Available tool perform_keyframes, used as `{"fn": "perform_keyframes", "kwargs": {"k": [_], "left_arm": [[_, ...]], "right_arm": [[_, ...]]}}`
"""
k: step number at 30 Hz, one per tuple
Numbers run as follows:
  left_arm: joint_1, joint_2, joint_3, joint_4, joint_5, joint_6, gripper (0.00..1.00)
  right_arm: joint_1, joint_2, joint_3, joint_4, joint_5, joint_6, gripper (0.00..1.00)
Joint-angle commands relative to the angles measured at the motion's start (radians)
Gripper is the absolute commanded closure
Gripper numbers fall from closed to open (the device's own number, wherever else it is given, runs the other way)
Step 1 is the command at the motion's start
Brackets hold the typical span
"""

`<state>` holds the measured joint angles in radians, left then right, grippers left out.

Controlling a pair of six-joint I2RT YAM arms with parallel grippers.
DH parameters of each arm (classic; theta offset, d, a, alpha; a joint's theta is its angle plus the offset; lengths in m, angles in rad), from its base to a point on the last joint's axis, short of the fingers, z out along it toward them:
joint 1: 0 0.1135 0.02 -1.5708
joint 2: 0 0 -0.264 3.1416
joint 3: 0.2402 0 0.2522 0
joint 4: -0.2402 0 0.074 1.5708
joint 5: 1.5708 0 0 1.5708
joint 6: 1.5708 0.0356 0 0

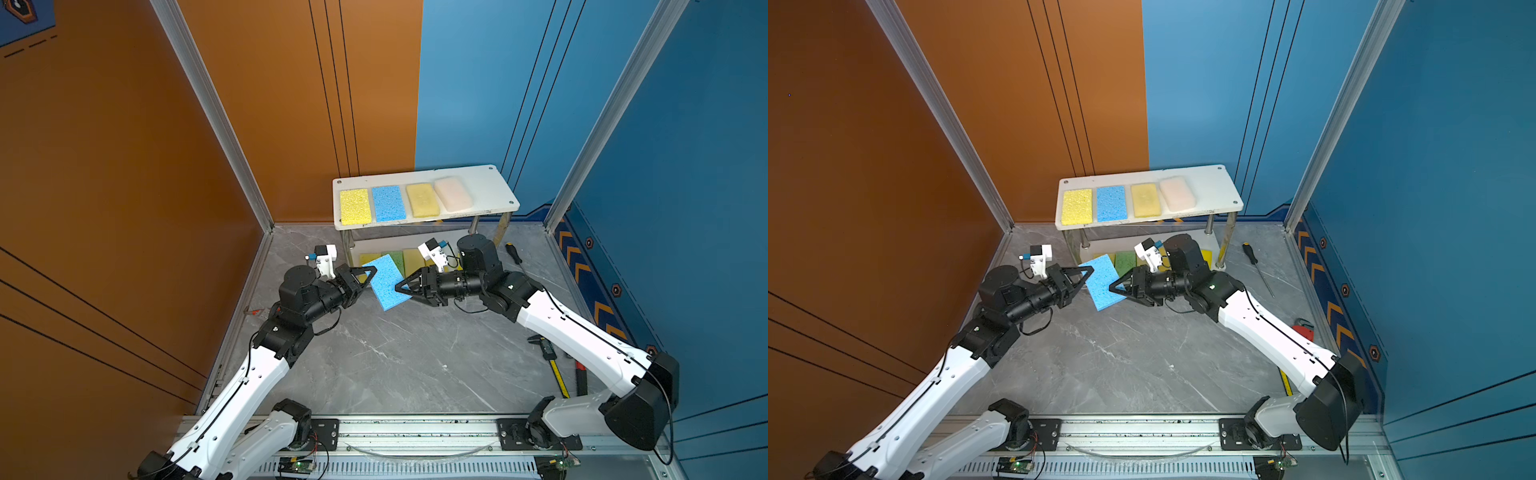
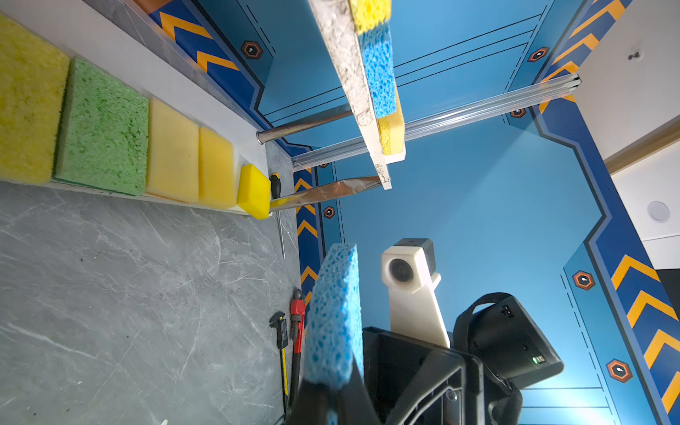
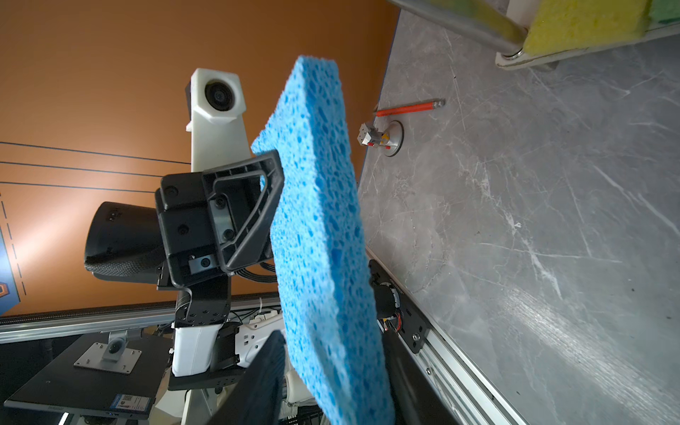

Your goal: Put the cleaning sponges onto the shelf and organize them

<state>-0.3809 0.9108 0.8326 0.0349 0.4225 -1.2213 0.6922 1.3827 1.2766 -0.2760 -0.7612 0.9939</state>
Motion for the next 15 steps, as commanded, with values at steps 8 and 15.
{"fn": "perform_keyframes", "kwargs": {"k": [8, 15], "left_arm": [[-0.013, 0.004, 0.020, 0.022, -0.018, 0.012, 1.00], [-0.016, 0.016, 0.034, 0.006, -0.021, 0.020, 0.45]], "right_arm": [[-0.010, -0.055, -0.019, 0.008, 0.011, 0.007, 0.80], [-0.057, -0.098, 0.089, -0.161, 0.090, -0.124, 0.85]]}}
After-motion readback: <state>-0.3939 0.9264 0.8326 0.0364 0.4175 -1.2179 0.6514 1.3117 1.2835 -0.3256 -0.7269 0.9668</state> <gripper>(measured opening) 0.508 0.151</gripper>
